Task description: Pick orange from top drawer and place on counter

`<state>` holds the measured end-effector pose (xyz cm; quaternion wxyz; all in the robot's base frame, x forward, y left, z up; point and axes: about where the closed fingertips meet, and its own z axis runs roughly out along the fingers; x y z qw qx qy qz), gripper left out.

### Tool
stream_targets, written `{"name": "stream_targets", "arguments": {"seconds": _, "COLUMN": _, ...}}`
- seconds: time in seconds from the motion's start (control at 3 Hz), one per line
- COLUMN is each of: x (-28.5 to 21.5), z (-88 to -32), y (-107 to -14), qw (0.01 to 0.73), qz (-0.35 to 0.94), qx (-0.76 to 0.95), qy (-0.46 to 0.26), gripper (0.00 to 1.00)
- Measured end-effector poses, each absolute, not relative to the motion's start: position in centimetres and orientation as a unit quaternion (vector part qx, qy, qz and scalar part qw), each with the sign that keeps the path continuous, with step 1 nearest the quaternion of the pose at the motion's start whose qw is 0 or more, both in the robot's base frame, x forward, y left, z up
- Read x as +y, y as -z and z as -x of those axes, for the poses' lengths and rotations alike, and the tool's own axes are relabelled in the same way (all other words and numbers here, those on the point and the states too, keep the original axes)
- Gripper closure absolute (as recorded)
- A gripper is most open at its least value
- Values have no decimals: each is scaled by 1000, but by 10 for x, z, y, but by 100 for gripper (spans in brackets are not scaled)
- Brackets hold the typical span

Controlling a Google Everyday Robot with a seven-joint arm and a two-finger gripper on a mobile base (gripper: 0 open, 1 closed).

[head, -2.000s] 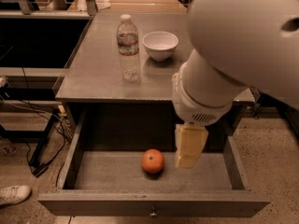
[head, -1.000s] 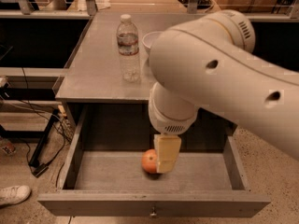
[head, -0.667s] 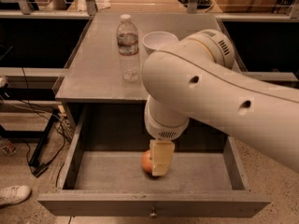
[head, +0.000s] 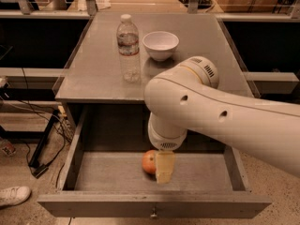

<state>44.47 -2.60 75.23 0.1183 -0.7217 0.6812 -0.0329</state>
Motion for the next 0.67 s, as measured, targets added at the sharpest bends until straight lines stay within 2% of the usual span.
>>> {"name": "stream_targets", "arguments": {"seconds": 0.67, "x": -18, "z": -449, "y": -740, "qw": 116, "qz": 724, "qx": 678, "qy": 39, "gripper": 0}}
